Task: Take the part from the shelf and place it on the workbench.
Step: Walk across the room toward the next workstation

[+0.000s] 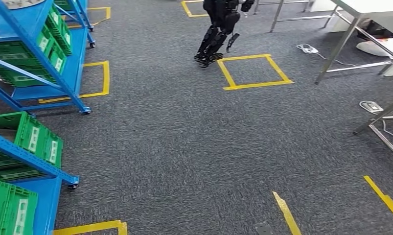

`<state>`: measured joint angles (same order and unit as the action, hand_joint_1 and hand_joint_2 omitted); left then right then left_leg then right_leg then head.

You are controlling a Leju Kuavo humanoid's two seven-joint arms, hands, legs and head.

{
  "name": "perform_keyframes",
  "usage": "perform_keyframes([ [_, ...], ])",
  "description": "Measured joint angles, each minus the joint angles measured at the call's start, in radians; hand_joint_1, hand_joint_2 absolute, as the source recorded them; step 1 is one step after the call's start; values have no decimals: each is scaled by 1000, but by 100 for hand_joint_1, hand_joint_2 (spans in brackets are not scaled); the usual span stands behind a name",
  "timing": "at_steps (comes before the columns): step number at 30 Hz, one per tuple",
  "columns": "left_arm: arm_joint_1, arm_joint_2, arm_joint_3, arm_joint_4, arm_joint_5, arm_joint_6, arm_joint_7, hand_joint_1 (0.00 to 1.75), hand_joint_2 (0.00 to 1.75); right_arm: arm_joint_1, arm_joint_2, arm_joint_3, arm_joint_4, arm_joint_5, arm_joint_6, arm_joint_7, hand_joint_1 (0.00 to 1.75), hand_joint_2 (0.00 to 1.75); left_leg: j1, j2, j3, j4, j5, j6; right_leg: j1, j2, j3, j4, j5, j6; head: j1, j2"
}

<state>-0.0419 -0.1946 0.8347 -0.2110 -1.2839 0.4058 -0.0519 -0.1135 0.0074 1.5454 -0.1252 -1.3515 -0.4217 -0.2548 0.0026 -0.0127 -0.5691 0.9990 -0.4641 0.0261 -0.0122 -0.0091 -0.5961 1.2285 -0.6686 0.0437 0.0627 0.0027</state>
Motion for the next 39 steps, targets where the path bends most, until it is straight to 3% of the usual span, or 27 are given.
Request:
perform_keyframes([
  [1,0,-1,2,0,-1,0,1,0,0,2,0,1,0,11,-1,4,0,0,0,-15,1,0,0,0,0,5,-30,45,-5,0,0,0],
  [2,0,-2,4,0,-4,2,4,0,0,3,1,2,0,23,-2,8,0,0,0,-31,2,1,-1,0,0,7,-44,53,10,0,0,0],
  [4,0,-3,5,0,-14,10,13,0,0,2,1,5,0,44,-8,18,0,0,2,-61,6,3,-5,-5,-4,22,-20,-41,89,1,0,0],
  [6,-1,-3,5,0,-22,15,20,0,0,2,2,6,0,60,-15,29,0,0,3,-89,3,13,-11,-16,-13,78,26,-158,142,3,-1,0],
  [8,-3,-4,5,0,-26,19,26,0,0,2,2,7,0,68,-19,38,0,0,5,-113,-8,21,-10,-29,-16,114,47,-199,142,0,-2,0],
  [10,0,-5,5,0,-29,23,34,0,0,3,3,7,0,72,-20,43,0,0,9,-133,-16,21,-6,-40,-15,94,51,-203,143,-11,-2,0],
  [12,1,-7,5,0,-32,25,40,0,0,2,3,7,0,78,-17,46,0,0,6,-90,-33,56,-28,-48,-14,65,56,-206,145,-25,-5,0],
  [14,-3,-8,5,0,-34,25,43,0,0,4,3,7,0,85,-12,48,0,0,2,-21,-80,161,-84,-52,-9,32,59,-208,143,-35,-8,0],
  [16,-5,-8,4,0,-35,23,46,0,0,7,3,7,0,94,-10,51,0,0,2,1,-139,285,-132,-52,-2,-4,60,-208,140,-41,-7,0],
  [17,-4,-9,4,0,-38,20,48,0,0,8,3,7,0,99,-8,52,0,0,1,4,-151,313,-135,-50,1,-21,61,-208,138,-43,-7,0],
  [18,-3,-9,4,0,-41,17,49,0,0,8,3,7,0,102,-5,54,0,0,0,6,-141,297,-116,-46,4,-35,63,-208,137,-44,-7,0],
  [19,-2,-9,4,0,-45,13,50,0,0,7,3,7,0,104,-2,54,0,0,-3,12,-110,241,-83,-39,6,-47,66,-208,134,-44,-7,0],
  [21,-4,-10,4,0,-52,10,51,0,0,6,2,7,0,101,6,54,0,0,-17,52,-36,101,-28,-22,9,-70,73,-208,129,-42,-8,0],
  [23,-10,-12,3,0,-54,9,52,0,0,7,1,7,0,98,12,52,0,0,-30,82,-4,32,-17,-7,12,-91,76,-209,124,-36,-7,0],
  [25,-11,-13,3,0,-55,9,52,0,0,5,0,7,0,96,16,52,0,0,-33,67,-3,23,-16,1,13,-110,82,-212,123,-26,-7,0],
  [26,-10,-14,3,0,-55,9,53,0,0,3,-1,7,0,96,16,51,0,0,-31,57,2,15,-12,4,12,-106,84,-211,118,-21,-7,0],
  [28,-10,-16,3,0,-55,9,53,0,0,1,-5,7,0,95,16,51,0,0,-23,36,13,-3,-2,13,10,-63,70,-171,90,-12,-5,0],
  [30,-15,-20,3,0,-57,7,54,0,0,4,-8,7,0,94,15,51,0,0,-18,13,15,-8,2,18,5,-10,9,-52,36,-5,-3,0],
  [32,-15,-23,1,0,-67,1,53,0,0,10,-9,7,0,89,15,53,0,0,-17,-16,15,-8,2,18,2,5,-50,48,13,1,-2,0],
  [33,-13,-24,-2,0,-73,-3,53,0,0,11,-10,7,0,86,15,54,0,0,-16,-30,16,-7,2,17,0,7,-56,47,30,3,-1,0],
  [34,-12,-24,-5,0,-79,-7,53,0,0,12,-10,6,0,83,15,54,0,0,-15,-45,17,-6,1,15,-2,11,-44,9,64,5,-1,0],
  [36,-12,-24,-12,0,-86,-11,54,0,0,12,-11,6,0,80,16,55,0,0,-13,-71,17,1,-3,7,-9,50,9,-120,134,9,-1,0],
  [37,-14,-24,-15,0,-90,-13,55,0,0,12,-12,6,0,78,16,58,0,0,-12,-84,12,7,-5,1,-13,72,33,-171,150,7,-2,0],
  [39,-16,-23,-18,0,-95,-16,55,0,0,12,-12,6,0,77,18,64,0,0,-11,-103,2,15,-5,-10,-15,97,53,-209,147,0,-3,0],
])
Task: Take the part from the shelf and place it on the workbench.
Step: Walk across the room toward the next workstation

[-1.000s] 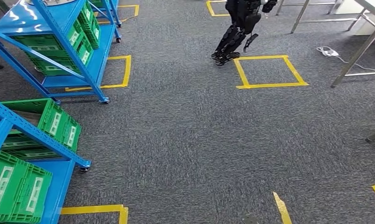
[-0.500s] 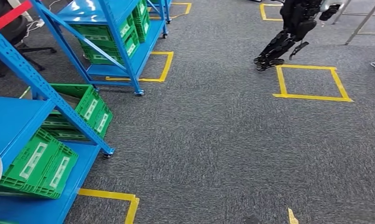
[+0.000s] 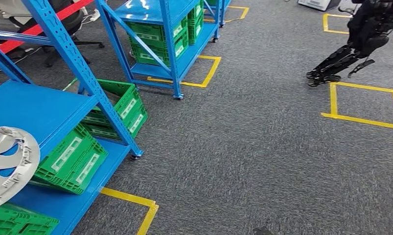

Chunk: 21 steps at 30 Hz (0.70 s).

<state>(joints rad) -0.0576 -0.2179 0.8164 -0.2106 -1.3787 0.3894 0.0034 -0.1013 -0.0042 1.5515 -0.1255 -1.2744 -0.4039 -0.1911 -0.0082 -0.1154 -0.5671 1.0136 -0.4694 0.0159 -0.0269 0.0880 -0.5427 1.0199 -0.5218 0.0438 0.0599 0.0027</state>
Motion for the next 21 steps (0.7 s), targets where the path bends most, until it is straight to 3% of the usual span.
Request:
perform_keyframes([
  [8,3,0,-2,0,-2,-1,0,0,0,0,0,0,0,1,0,4,0,0,4,-18,-7,-1,5,-10,3,-16,3,-2,-1,-11,0,0],
  [9,3,1,-3,0,-1,-2,0,0,0,1,1,0,0,3,0,2,0,0,3,7,-20,25,-11,-16,3,-32,5,-4,0,-19,-3,0],
  [10,3,1,-4,0,4,0,-1,0,0,2,1,0,0,10,0,-1,0,0,5,36,-58,103,-44,-23,5,-63,9,-7,-1,-28,-6,0],
  [12,5,2,-3,0,22,7,-3,0,0,1,5,1,-1,28,0,-10,0,0,6,106,-108,211,-76,-32,8,-129,18,-11,-7,-42,-11,0],
  [13,6,3,-2,0,32,12,-4,0,0,0,7,1,-1,37,-1,-12,0,0,7,118,-103,204,-59,-30,10,-154,23,-11,-12,-42,-11,0],
  [15,5,4,1,0,42,16,-6,0,0,-4,12,1,-1,48,-4,-15,0,0,-3,163,-34,68,-6,-17,13,-178,33,-12,-20,-36,-11,0],
  [17,3,5,4,0,48,17,-7,0,0,-6,16,1,-1,54,-7,-15,0,0,-13,193,-5,8,1,-5,17,-200,40,-13,-27,-26,-11,0],
  [19,5,6,6,0,53,18,-8,0,0,-10,18,1,-1,62,-10,-15,0,0,-13,172,-4,-1,3,5,18,-220,47,-18,-31,-15,-11,0],
  [20,8,6,6,0,56,18,-8,0,0,-13,20,1,-1,68,-13,-15,0,0,-10,160,-1,-7,6,11,17,-211,49,-15,-38,-11,-10,0],
  [21,9,7,7,0,59,19,-8,0,0,-16,21,1,-2,73,-16,-14,0,0,-6,148,2,-14,9,16,16,-188,41,4,-53,-7,-8,0],
])
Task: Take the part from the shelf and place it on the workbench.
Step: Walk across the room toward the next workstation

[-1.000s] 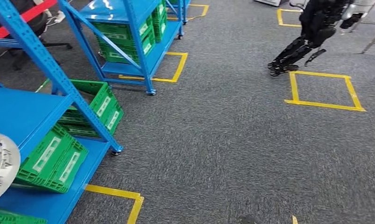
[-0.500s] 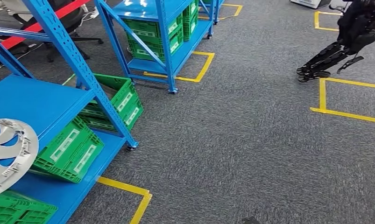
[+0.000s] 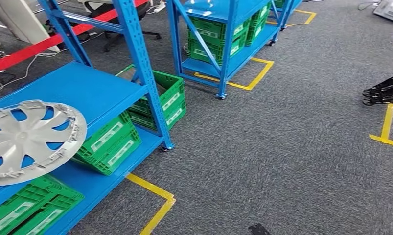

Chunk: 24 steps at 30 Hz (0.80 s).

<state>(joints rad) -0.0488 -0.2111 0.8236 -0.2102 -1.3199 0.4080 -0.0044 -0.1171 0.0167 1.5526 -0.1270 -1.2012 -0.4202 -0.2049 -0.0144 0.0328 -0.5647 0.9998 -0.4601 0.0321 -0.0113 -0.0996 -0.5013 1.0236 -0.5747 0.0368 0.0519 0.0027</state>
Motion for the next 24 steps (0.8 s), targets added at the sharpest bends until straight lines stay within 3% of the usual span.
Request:
perform_keyframes([
  [2,-2,-1,2,0,4,2,0,0,0,-1,0,0,0,10,-7,3,0,0,5,-25,4,-6,3,8,-2,66,-50,104,-52,5,5,0],
  [4,-3,-2,5,0,9,2,0,0,0,4,1,0,0,17,-12,7,0,0,6,-54,4,-6,3,11,-3,93,-124,236,-95,8,7,0],
  [5,-3,-3,6,0,11,3,0,0,0,6,1,0,0,20,-15,9,0,0,6,-70,5,-6,3,11,-3,97,-148,265,-91,9,7,0],
  [6,-2,-3,8,0,12,3,0,0,0,7,1,0,0,22,-17,10,0,0,6,-85,6,-5,2,10,-4,99,-151,252,-66,10,7,0],
  [7,-1,-3,11,0,13,4,0,0,0,7,1,0,0,24,-18,11,0,0,7,-100,9,-4,1,8,-5,103,-136,201,-25,10,7,0],
  [8,-1,-3,13,0,13,4,0,0,0,7,1,0,0,25,-19,12,0,0,9,-114,10,-2,-1,4,-8,116,-111,133,19,11,7,0],
  [9,-2,-3,15,0,13,4,0,0,0,7,1,0,0,26,-20,12,0,0,9,-127,9,3,-4,-1,-12,145,-84,68,47,12,7,0],
  [10,-3,-3,17,0,13,5,0,0,0,7,2,0,0,28,-21,13,0,0,10,-139,6,7,-6,-6,-15,169,-63,23,62,10,7,0],
  [12,-3,-2,20,0,14,6,0,0,0,7,2,1,0,32,-24,16,0,0,13,-162,-3,12,-6,-19,-15,196,-47,-6,58,0,6,0],
  [14,0,-1,23,0,14,8,0,0,0,7,2,1,0,34,-27,18,0,0,17,-176,-9,11,-4,-30,-14,174,-43,-8,60,-15,6,0],
  [16,1,-1,24,0,14,8,0,0,0,6,4,1,0,36,-31,18,0,0,15,-131,-27,50,-30,-41,-15,146,-38,-14,61,-28,2,0],
  [18,-2,-2,24,0,13,8,0,0,0,9,4,1,-1,40,-33,20,0,0,13,-64,-84,172,-93,-50,-12,111,-32,-16,57,-38,-3,0],
  [20,-4,-2,24,0,13,8,0,0,0,13,5,1,-1,44,-33,23,0,0,16,-43,-142,292,-136,-54,-9,75,-29,-16,52,-42,-4,0],
  [21,-2,-2,24,0,13,8,0,0,0,13,5,1,-1,45,-33,23,0,0,17,-40,-149,305,-129,-54,-8,60,-26,-16,49,-42,-4,0],
  [22,0,-2,24,0,13,7,-1,0,0,12,5,1,-1,46,-34,24,0,0,17,-37,-135,278,-104,-51,-7,47,-22,-16,46,-42,-4,0],
  [23,1,-1,25,0,14,6,-3,0,0,11,5,1,-1,48,-34,23,0,0,15,-29,-105,218,-68,-46,-6,35,-16,-16,43,-41,-4,0],
  [24,2,-1,25,0,16,4,-8,0,0,10,5,1,-1,49,-35,23,0,0,11,-6,-69,146,-34,-38,-5,24,-12,-17,39,-40,-4,0],
])
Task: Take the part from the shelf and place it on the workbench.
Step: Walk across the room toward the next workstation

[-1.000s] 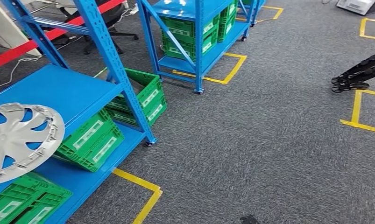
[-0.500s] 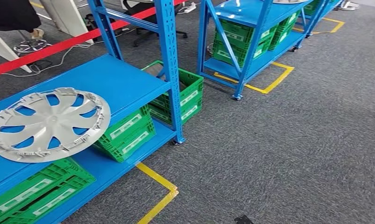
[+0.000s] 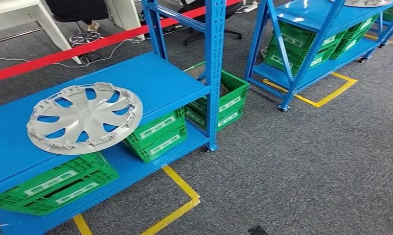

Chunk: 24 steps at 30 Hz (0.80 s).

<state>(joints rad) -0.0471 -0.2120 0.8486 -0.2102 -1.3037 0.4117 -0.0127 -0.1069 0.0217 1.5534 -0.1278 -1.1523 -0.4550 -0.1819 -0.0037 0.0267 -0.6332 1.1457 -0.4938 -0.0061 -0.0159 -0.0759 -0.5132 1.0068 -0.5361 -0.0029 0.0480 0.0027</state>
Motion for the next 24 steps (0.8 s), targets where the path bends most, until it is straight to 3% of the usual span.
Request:
perform_keyframes([
  [1,-1,1,1,0,5,-2,-10,0,0,-1,1,0,0,1,-1,-1,0,0,-6,24,32,-64,21,9,3,-10,5,1,-5,4,0,0],
  [3,-5,1,4,0,21,-9,-38,0,0,-1,3,0,0,1,-3,-4,0,0,-17,56,61,-125,29,23,8,-32,10,0,-13,13,0,0],
  [5,-6,0,14,0,36,-15,-63,0,0,-3,6,0,0,1,-4,-6,0,0,-15,36,61,-134,29,32,10,-54,17,-5,-18,23,1,0],
  [6,-4,0,19,0,41,-18,-72,0,0,-5,7,0,0,1,-4,-7,0,0,-12,23,64,-142,32,36,9,-45,18,-1,-25,27,3,0],
  [8,-5,-1,24,0,46,-21,-81,0,0,-8,8,0,0,0,-4,-8,0,0,-4,-2,72,-156,39,46,6,9,-9,58,-61,35,8,0],
  [9,-7,-2,25,0,47,-23,-85,0,0,-7,8,0,0,0,-4,-9,0,0,-3,-14,73,-158,40,48,4,42,-39,120,-90,38,12,0],
  [10,-8,-3,25,0,47,-25,-91,0,0,-5,8,0,0,-1,-4,-9,0,0,-3,-28,73,-157,40,50,3,61,-78,191,-116,40,14,0],
  [11,-9,-4,26,0,47,-26,-98,0,0,-3,8,0,0,-2,-4,-9,0,0,-2,-43,73,-157,39,51,3,69,-114,250,-131,41,15,0],
  [12,-9,-5,27,0,47,-27,-106,0,0,-1,8,0,-1,-3,-3,-9,0,0,-2,-59,74,-157,38,50,3,73,-136,278,-127,43,15,0],
  [13,-8,-5,27,0,47,-28,-115,0,0,0,8,0,-1,-4,-3,-9,0,0,-1,-74,77,-156,37,48,2,75,-140,265,-102,44,16,0],
  [14,-6,-5,28,0,47,-28,-122,0,0,1,8,0,-1,-5,-2,-10,0,0,0,-90,79,-154,34,45,0,81,-125,215,-60,45,16,0],
  [16,-7,-5,29,0,47,-29,-131,0,0,2,8,0,-1,-6,-2,-13,0,0,2,-118,81,-145,27,34,-7,123,-74,83,12,47,16,0],
  [18,-9,-5,30,0,48,-31,-135,0,0,2,8,0,-1,-8,0,-15,0,0,2,-141,73,-136,24,22,-12,159,-44,20,27,42,16,0],
  [20,-6,-3,31,0,49,-31,-135,0,0,2,8,0,-1,-9,0,-16,0,0,5,-162,66,-134,26,13,-11,150,-37,18,23,29,16,0],
  [22,-3,-3,33,0,50,-31,-136,0,0,2,8,0,-1,-11,0,-18,0,0,4,-128,56,-114,13,4,-11,127,-33,16,23,17,13,0],
  [24,-6,-3,38,0,52,-31,-136,0,0,3,8,0,-1,-12,0,-19,0,0,2,-63,14,-24,-35,-5,-9,97,-28,14,19,6,8,0],
])
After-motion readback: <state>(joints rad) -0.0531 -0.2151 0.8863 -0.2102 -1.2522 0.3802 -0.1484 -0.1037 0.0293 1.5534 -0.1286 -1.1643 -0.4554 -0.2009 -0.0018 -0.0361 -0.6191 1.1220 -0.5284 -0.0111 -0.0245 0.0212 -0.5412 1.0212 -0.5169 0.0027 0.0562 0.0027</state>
